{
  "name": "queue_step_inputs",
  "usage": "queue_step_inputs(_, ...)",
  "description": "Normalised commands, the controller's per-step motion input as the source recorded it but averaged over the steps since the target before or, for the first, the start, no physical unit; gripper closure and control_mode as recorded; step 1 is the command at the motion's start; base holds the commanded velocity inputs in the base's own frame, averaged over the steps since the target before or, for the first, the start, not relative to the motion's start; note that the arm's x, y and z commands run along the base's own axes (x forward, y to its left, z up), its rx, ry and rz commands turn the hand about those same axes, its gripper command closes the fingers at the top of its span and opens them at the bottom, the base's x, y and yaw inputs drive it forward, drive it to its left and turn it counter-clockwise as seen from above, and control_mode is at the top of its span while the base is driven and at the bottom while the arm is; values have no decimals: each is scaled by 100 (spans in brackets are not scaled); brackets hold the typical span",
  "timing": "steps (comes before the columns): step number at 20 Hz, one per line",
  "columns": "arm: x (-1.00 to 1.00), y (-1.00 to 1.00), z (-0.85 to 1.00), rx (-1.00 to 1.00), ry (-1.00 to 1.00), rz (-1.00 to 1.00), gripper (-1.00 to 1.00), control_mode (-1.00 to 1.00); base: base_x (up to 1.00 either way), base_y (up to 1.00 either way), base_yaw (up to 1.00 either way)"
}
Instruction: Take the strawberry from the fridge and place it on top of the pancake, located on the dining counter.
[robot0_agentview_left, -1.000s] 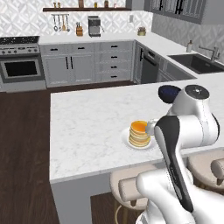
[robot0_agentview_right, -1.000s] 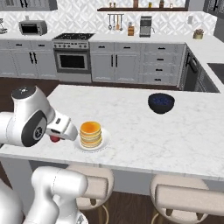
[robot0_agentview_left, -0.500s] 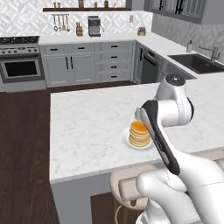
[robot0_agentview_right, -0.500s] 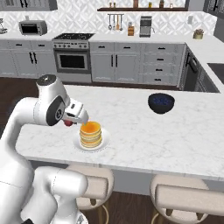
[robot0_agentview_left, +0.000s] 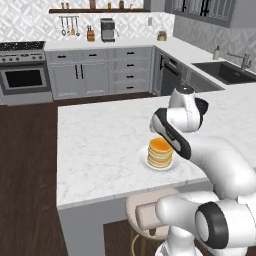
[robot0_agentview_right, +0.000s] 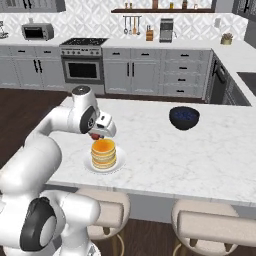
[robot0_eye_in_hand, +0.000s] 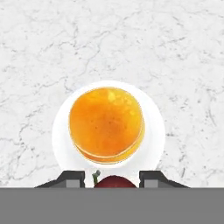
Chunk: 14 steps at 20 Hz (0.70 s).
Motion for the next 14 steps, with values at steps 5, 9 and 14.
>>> queue_step_inputs(5,47,27,-69,0,4,0,100,-100,0,0,0)
queue_step_inputs(9,33,-54,-36,1,0,1,100,-100,0,0,0)
queue_step_inputs(14,8,-9,-21,0,0,2,100,-100,0,0,0)
